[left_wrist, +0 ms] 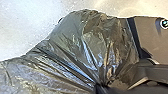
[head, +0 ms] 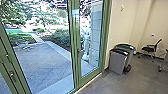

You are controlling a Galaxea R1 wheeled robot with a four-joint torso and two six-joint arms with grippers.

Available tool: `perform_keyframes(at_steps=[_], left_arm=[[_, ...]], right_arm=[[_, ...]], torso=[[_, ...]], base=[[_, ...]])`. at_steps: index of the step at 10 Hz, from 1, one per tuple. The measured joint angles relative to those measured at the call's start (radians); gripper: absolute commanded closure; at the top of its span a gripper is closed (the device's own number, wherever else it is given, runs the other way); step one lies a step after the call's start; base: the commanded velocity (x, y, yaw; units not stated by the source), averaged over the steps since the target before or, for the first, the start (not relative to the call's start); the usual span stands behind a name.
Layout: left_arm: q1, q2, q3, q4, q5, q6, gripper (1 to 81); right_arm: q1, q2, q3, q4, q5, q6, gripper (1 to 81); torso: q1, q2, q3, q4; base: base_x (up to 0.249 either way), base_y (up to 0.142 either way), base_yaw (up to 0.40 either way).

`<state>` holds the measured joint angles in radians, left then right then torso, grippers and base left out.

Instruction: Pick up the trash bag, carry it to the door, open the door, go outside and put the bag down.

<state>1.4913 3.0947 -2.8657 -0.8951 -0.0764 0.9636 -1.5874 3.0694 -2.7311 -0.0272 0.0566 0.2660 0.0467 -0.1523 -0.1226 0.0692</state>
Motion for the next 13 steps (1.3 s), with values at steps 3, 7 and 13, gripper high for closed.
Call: perform_keyframes(at_steps=[3,7,13], left_arm=[[0.000,0.000,0.000,0.000,0.000,0.000,81.1],[0.000,0.000,0.000,0.000,0.000,0.000,81.1],[0.003,0.003,0.002,0.000,0.000,0.000,81.1]], right_arm=[[0.000,0.000,0.000,0.000,0.000,0.000,1.0],[0.000,0.000,0.000,0.000,-0.001,0.000,1.0],[-0.003,-0.002,-0.007,0.000,-0.004,0.000,1.0]], torso=[[0.000,0.000,0.000,0.000],[0.000,0.000,0.000,0.000],[0.000,0.000,0.000,0.000]], base=[[0.170,-0.107,0.000],[0.165,-0.090,0.000],[0.142,-0.011,0.000]])
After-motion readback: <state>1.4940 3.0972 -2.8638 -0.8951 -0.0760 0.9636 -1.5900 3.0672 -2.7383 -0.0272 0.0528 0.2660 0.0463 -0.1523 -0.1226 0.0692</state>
